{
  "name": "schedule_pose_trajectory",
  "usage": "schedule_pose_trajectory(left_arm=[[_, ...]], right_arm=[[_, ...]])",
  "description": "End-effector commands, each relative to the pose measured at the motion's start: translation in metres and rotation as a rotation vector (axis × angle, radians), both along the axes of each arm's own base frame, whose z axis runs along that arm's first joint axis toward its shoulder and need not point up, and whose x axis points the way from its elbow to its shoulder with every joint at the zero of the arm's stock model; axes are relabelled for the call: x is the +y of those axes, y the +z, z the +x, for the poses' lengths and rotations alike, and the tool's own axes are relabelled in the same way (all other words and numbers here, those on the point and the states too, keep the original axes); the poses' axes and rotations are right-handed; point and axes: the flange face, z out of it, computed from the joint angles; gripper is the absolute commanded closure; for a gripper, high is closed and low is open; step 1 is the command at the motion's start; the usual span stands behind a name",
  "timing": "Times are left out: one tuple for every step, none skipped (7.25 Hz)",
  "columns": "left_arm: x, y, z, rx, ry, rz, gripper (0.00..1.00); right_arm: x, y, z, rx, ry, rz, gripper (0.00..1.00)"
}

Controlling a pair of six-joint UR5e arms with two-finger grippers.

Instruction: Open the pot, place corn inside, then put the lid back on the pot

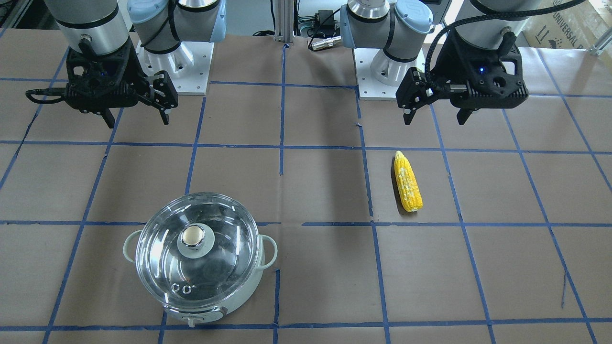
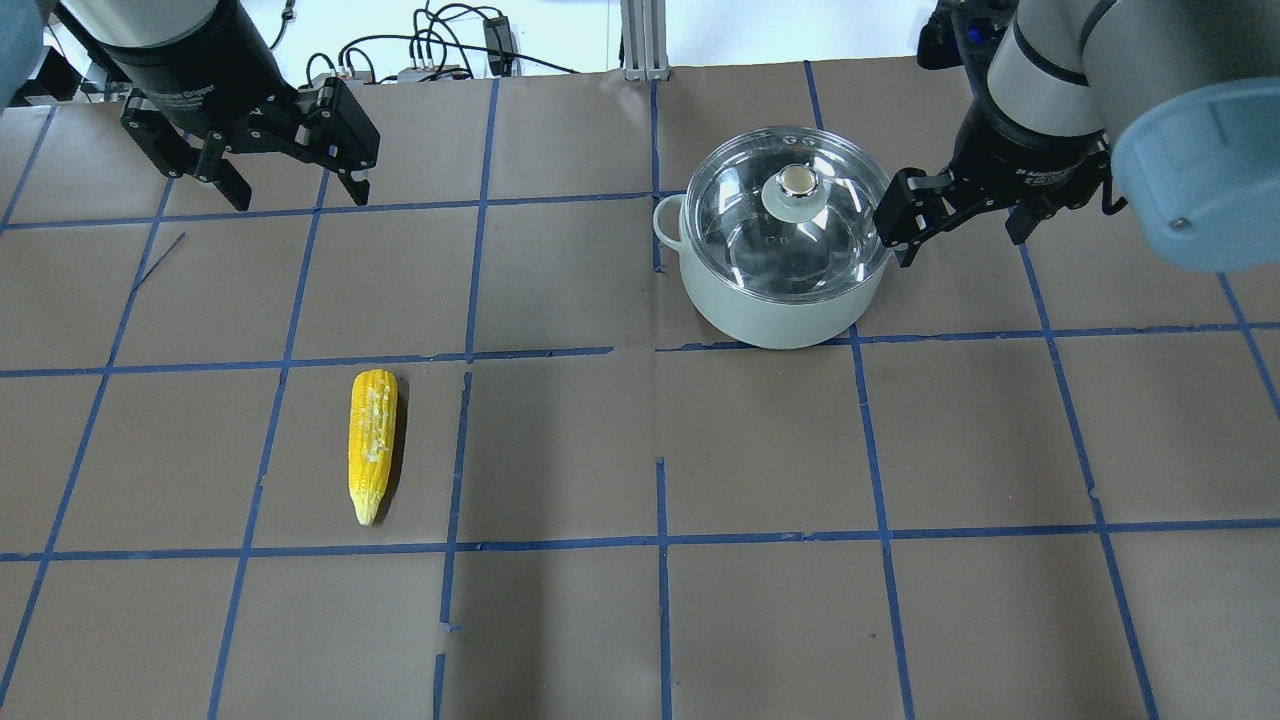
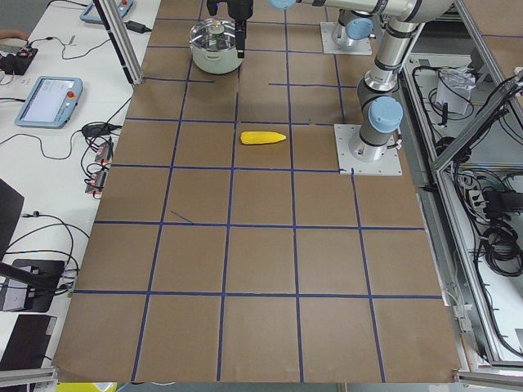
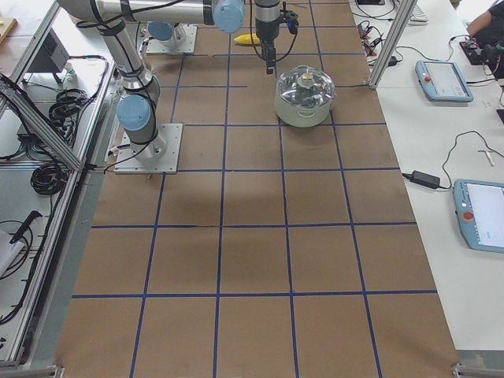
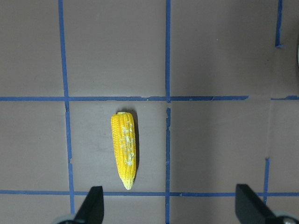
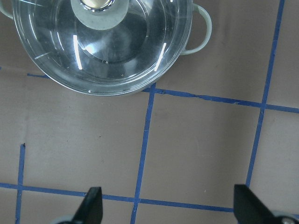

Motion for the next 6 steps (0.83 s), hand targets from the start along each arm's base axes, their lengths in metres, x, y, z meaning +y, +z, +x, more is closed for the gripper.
schedule_pose_trajectory(left_arm=[[0.0,0.001,0.001,0.001,0.002,-0.001,0.0],[-0.001,-0.001,0.001,0.002,0.002,0.002,0.0],[-0.001,-0.001,0.001,0.001,0.002,0.0,0.0],[0.0,-0.005,0.0,0.003,0.002,0.008,0.0],[0.0,-0.006,0.0,0.003,0.0,0.01,0.0],[-0.002,-0.009,0.001,0.003,-0.002,0.013,0.0]], right_arm=[[0.0,0.001,0.0,-0.001,0.0,-0.003,0.01],[-0.005,0.009,0.0,0.001,-0.014,-0.02,0.01],[-0.021,0.016,0.001,0.003,-0.013,-0.02,0.01],[-0.039,0.028,0.008,-0.004,0.0,-0.032,0.01],[-0.059,0.031,0.019,-0.007,0.018,-0.041,0.01],[-0.076,0.023,0.04,-0.01,0.054,-0.037,0.01]])
